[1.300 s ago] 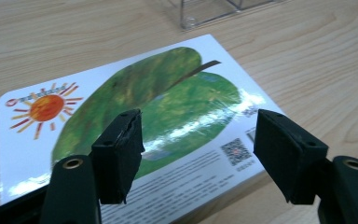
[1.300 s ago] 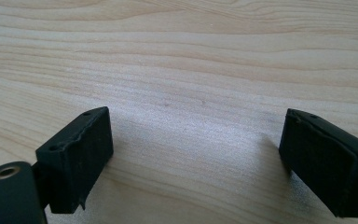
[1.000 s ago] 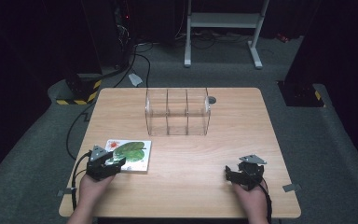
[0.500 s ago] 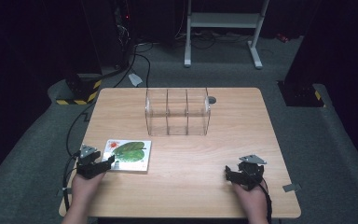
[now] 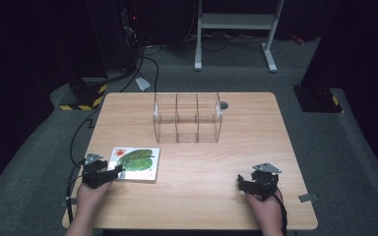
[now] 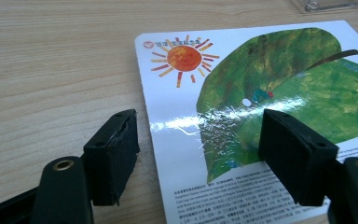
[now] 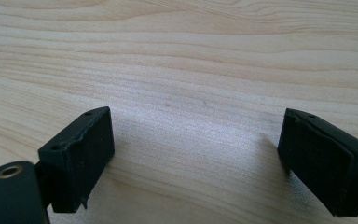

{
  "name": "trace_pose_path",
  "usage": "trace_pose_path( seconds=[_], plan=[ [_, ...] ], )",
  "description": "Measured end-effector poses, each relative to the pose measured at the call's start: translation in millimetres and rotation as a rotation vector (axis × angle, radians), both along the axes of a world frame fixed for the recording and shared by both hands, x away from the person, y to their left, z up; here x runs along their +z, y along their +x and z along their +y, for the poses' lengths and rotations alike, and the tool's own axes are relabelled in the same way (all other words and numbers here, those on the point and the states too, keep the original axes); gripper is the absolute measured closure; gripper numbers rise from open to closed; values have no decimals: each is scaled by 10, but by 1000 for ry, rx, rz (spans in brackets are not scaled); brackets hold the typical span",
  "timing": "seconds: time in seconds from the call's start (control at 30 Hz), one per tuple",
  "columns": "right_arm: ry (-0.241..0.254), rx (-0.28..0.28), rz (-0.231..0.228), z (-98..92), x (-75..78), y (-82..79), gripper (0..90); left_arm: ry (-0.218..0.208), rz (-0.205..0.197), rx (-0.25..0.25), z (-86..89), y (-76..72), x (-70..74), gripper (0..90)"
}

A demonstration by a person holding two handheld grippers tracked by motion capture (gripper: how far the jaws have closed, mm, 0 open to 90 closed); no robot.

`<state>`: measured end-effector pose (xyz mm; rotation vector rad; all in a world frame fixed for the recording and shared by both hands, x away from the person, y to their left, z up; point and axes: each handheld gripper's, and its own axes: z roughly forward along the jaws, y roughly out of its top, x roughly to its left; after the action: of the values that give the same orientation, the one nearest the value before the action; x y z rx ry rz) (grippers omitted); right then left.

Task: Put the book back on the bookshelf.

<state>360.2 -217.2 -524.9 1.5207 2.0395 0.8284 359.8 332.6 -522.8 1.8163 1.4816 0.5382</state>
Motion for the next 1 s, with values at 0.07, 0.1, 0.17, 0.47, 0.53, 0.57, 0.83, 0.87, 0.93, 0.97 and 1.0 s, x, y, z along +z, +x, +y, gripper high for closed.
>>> trace_pose_path(
  seconds=[0.07,0.1,0.17,0.47,0.53,0.57,0.83,0.87,0.93,0.97,1.0],
  plan=[
    [-1,0,0,0,0,0,101,-14,3,-11,-10,2,-5,289],
    [0,0,0,0,0,0,101,-14,3,-11,-18,2,-5,292],
    [0,0,0,0,0,0,101,-14,4,-6,-24,1,-4,290],
    [0,0,0,0,0,0,101,-2,1,-13,-46,-15,4,302],
    [0,0,0,0,0,0,101,0,0,-21,-58,-18,5,308],
    [0,0,0,0,0,0,101,-2,-3,-23,-66,-18,3,309],
    [0,0,0,0,0,0,101,-14,-9,-70,-152,-34,-2,330],
    [0,0,0,0,0,0,101,-17,-10,-72,-172,-37,-3,332],
    [0,0,0,0,0,0,101,-10,-10,-83,-201,-41,1,333],
    [0,0,0,0,0,0,101,-12,-11,-88,-218,-43,-1,333],
    [0,0,0,0,0,0,101,-12,-11,-88,-218,-43,-1,333]
  ],
)
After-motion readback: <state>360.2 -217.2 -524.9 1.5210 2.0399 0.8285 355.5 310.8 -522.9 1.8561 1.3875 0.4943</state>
